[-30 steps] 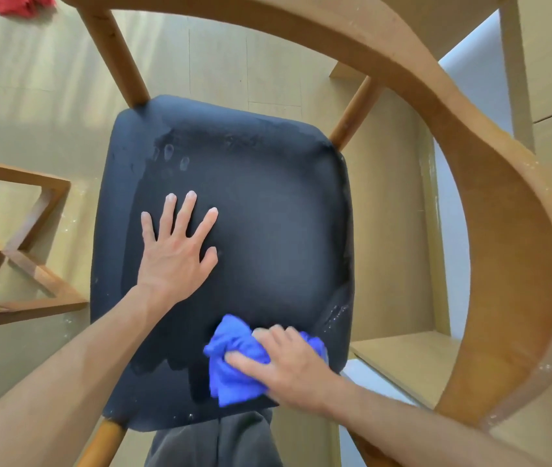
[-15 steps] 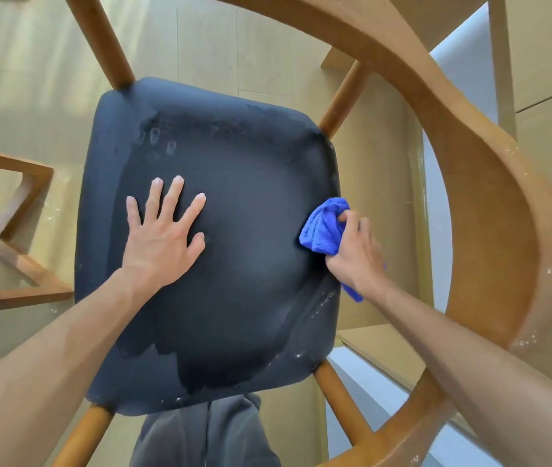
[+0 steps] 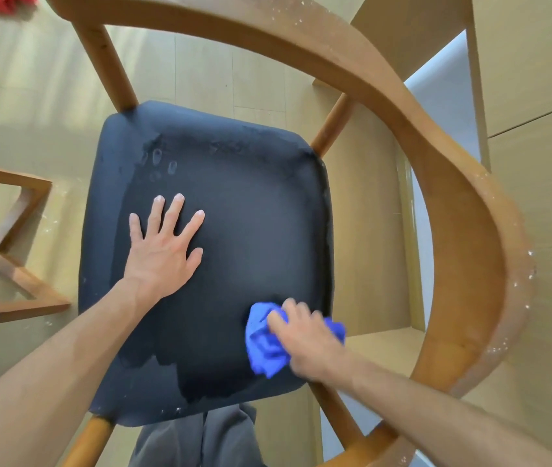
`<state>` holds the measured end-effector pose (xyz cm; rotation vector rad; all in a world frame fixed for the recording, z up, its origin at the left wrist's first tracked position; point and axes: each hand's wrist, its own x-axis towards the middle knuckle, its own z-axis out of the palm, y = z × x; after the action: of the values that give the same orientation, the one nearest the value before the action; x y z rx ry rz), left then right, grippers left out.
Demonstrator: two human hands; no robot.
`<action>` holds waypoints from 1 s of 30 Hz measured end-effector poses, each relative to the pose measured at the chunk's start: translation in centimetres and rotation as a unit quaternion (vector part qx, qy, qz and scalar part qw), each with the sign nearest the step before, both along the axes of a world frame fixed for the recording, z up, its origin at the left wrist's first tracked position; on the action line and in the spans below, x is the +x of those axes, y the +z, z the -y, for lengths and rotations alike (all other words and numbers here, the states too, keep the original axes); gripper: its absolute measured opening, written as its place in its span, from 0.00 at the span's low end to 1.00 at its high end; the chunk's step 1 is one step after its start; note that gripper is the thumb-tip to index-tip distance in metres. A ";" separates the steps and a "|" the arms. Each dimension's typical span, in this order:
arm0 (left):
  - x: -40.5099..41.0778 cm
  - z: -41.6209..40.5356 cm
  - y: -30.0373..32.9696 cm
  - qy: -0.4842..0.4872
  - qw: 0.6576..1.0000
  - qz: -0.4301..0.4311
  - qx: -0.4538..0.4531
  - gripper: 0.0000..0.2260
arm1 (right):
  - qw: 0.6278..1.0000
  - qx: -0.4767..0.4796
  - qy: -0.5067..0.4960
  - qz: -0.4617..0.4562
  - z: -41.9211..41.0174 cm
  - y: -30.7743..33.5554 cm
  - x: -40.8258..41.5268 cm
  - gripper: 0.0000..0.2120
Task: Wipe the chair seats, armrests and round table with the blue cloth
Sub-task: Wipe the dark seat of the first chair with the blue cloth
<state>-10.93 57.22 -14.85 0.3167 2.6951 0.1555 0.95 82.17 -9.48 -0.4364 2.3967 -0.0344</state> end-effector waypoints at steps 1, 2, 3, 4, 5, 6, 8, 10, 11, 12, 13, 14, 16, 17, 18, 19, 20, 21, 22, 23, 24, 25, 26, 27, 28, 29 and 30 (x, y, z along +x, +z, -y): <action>0.0 -0.1 0.1 -0.004 1.000 0.000 -0.006 0.29 | 0.999 0.022 -0.020 -0.033 -1.6 0.2 -2.2 0.22; 0.1 -0.1 0.1 -0.008 1.000 -0.003 -0.007 0.29 | 0.994 0.045 -0.062 -0.072 -3.1 0.1 -4.7 0.21; 0.1 -0.1 0.2 -0.009 1.000 -0.008 -0.004 0.29 | 0.985 0.070 -0.121 -0.104 -4.4 0.1 -7.3 0.20; 0.2 -0.1 0.2 -0.009 1.000 -0.013 0.003 0.29 | 0.969 0.081 -0.195 -0.127 -5.4 0.1 -9.8 0.19; 0.2 0.0 0.1 -0.007 1.000 -0.017 0.009 0.28 | 0.952 0.075 -0.262 -0.140 -5.8 0.1 -11.9 0.19; 0.2 0.1 0.0 -0.005 1.000 -0.020 0.011 0.28 | 0.939 0.062 -0.307 -0.142 -5.6 -0.1 -13.0 0.20; 0.2 0.2 -0.3 -0.008 1.000 -0.021 0.003 0.28 | 0.943 0.055 -0.296 -0.138 -3.7 -0.6 -12.7 0.20; 0.2 0.2 -0.4 -0.011 1.000 -0.019 -0.003 0.29 | 0.968 0.056 -0.190 -0.157 -0.2 -1.0 -8.8 0.19; 0.3 0.2 -0.4 -0.009 1.000 -0.017 -0.003 0.29 | 0.978 0.038 -0.137 -0.153 1.8 -0.9 -6.0 0.19; 0.3 0.1 -0.3 -0.008 1.000 -0.015 -0.001 0.29 | 0.988 0.005 -0.092 -0.123 3.9 -0.8 -3.0 0.21; 0.3 0.1 -0.2 -0.008 1.000 -0.013 0.001 0.29 | 0.995 -0.030 -0.034 -0.085 5.7 -0.8 0.2 0.24; 0.3 0.2 -0.2 -0.011 1.000 -0.011 0.003 0.29 | 0.997 -0.062 0.039 -0.039 7.3 -0.4 2.9 0.27; 0.1 0.6 -0.1 -0.022 1.000 -0.006 0.002 0.29 | 0.978 -0.093 0.183 0.043 8.9 -0.4 6.2 0.30; 0.1 0.8 -0.1 -0.030 1.000 -0.003 0.001 0.29 | 0.966 -0.102 0.230 0.053 8.7 -0.5 6.6 0.29; 0.1 0.9 0.0 -0.038 0.999 -0.003 0.000 0.29 | 0.961 -0.105 0.251 0.037 7.9 -0.5 6.0 0.28; 0.2 1.0 0.0 -0.043 0.999 -0.004 -0.002 0.28 | 0.963 -0.109 0.247 0.005 6.9 -0.6 4.7 0.27; 0.3 1.0 0.1 -0.043 0.999 -0.005 -0.003 0.28 | 0.968 -0.117 0.218 -0.031 5.8 -0.7 2.8 0.27; 0.4 0.9 0.2 -0.038 0.999 -0.005 -0.001 0.28 | 0.976 -0.123 0.167 -0.066 4.7 -0.8 0.6 0.28; 0.6 0.9 0.2 -0.031 0.999 -0.006 0.003 0.28 | 0.981 -0.130 0.104 -0.097 3.5 -0.9 -1.8 0.28; 0.9 0.9 0.3 -0.026 1.000 -0.008 0.004 0.27 | 0.984 -0.125 0.029 -0.122 2.2 -1.0 -4.5 0.27; 1.4 0.9 0.4 -0.023 1.000 -0.013 0.001 0.27 | 0.982 -0.110 -0.051 -0.142 0.9 -1.1 -7.2 0.26; 2.0 1.1 0.5 -0.019 1.000 -0.022 -0.002 0.28 | 0.975 -0.093 -0.128 -0.157 -0.2 -1.3 -10.0 0.24; 2.7 1.3 0.7 -0.014 0.999 -0.037 0.001 0.28 | 0.963 -0.087 -0.195 -0.164 -1.1 -1.7 -12.6 0.23; 3.4 1.5 0.8 -0.008 0.998 -0.054 0.008 0.28 | 0.946 -0.088 -0.262 -0.168 -1.6 -1.9 -15.0 0.22; 4.2 1.7 0.7 -0.005 0.997 -0.070 0.015 0.27 | 0.925 -0.095 -0.328 -0.170 -1.5 -2.1 -17.2 0.22; 4.7 1.8 0.7 -0.006 0.997 -0.078 0.019 0.28 | 0.899 -0.102 -0.388 -0.174 -0.7 -2.3 -19.1 0.22; 5.1 1.9 0.5 -0.010 0.997 -0.080 0.020 0.28 | 0.874 -0.111 -0.435 -0.185 0.6 -2.6 -20.7 0.21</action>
<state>-5.87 55.30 -14.33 0.3829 2.8484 0.1865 -19.72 81.61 -12.11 0.6305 2.7759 -0.6869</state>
